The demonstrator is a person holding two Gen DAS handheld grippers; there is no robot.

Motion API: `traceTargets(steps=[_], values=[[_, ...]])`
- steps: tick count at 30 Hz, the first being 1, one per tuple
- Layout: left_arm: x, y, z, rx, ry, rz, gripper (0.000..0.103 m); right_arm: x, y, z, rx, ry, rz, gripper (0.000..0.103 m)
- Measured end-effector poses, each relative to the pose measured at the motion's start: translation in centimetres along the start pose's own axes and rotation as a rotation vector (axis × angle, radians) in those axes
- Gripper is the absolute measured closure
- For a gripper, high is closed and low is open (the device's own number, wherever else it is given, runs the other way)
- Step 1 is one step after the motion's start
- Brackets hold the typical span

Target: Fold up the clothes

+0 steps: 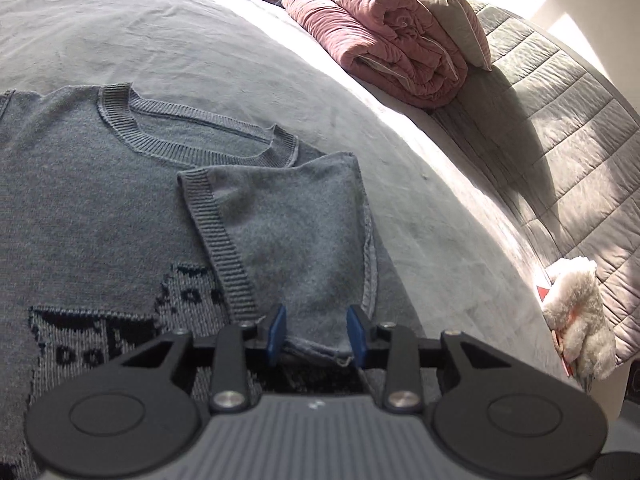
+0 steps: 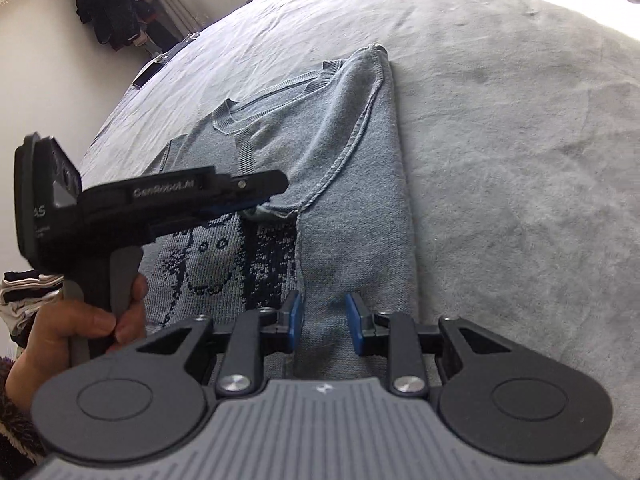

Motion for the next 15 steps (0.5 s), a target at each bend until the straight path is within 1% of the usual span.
traceTargets(steps=[3,4,7,11,15], values=[[0.9,-0.1,1.4,-0.026,0.022,-0.005,0.069,0.1,0.0,-0.1,-0.006,-0.008,0.008,0.072],[1.2,-0.2,1.9,-0.036,0.031,-0.009,0.069,0.0,0.0,-0.2,-0.009,-0.009,0.009,0.07],[1.9,0.3,3.1,-0.04,0.052,-0.022,0.069,0.1,0.4,-0.3,-0.008,-0.014,0.009,0.068],[3.6,1.3,3.9,-0.019,0.032,-0.027,0.069,0.4,1.0,-0.4,0.002,-0.031,0.018,0.064],[5.3,2.7,3.0,0.021,-0.02,-0.077,0.061,0.2,1.1,-0.7,-0.009,-0.039,0.028,0.064]])
Point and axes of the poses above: each gripper's, at about its wrist camera, not at the fingertips, and x roughly against the way its jaws point, y to its left, z to its underside, the point moved 4 cm from there along -x, roughly the way its jaws point, and after that the axes turned 8 degrees about y, right-handed, at the moved point
